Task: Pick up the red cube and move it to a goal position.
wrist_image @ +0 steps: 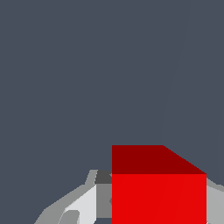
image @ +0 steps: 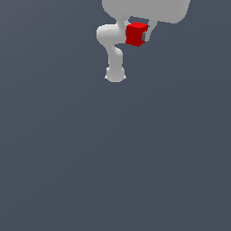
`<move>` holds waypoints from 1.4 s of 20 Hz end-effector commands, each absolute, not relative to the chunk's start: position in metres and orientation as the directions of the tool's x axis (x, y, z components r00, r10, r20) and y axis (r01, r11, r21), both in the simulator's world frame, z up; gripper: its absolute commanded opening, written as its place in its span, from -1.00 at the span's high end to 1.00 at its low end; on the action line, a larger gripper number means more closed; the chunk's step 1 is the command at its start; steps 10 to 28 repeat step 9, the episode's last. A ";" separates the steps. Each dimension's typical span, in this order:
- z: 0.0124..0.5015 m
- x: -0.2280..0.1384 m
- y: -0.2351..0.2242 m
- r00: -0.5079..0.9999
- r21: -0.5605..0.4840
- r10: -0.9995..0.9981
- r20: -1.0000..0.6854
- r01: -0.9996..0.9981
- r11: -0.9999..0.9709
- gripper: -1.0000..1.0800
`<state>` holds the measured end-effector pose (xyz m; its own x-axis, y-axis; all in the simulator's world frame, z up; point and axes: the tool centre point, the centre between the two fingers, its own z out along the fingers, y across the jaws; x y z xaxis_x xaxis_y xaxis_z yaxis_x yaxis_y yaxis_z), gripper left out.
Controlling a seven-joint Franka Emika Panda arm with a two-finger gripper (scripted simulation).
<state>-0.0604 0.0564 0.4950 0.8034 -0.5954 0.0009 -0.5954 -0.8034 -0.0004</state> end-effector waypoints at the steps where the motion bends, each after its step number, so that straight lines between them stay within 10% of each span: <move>1: 0.506 -0.063 0.058 0.803 0.000 -0.595 0.000 -0.595 -0.803 1.00; 28: 0.516 -0.064 0.059 0.803 0.000 -0.595 0.000 -0.595 -0.803 1.00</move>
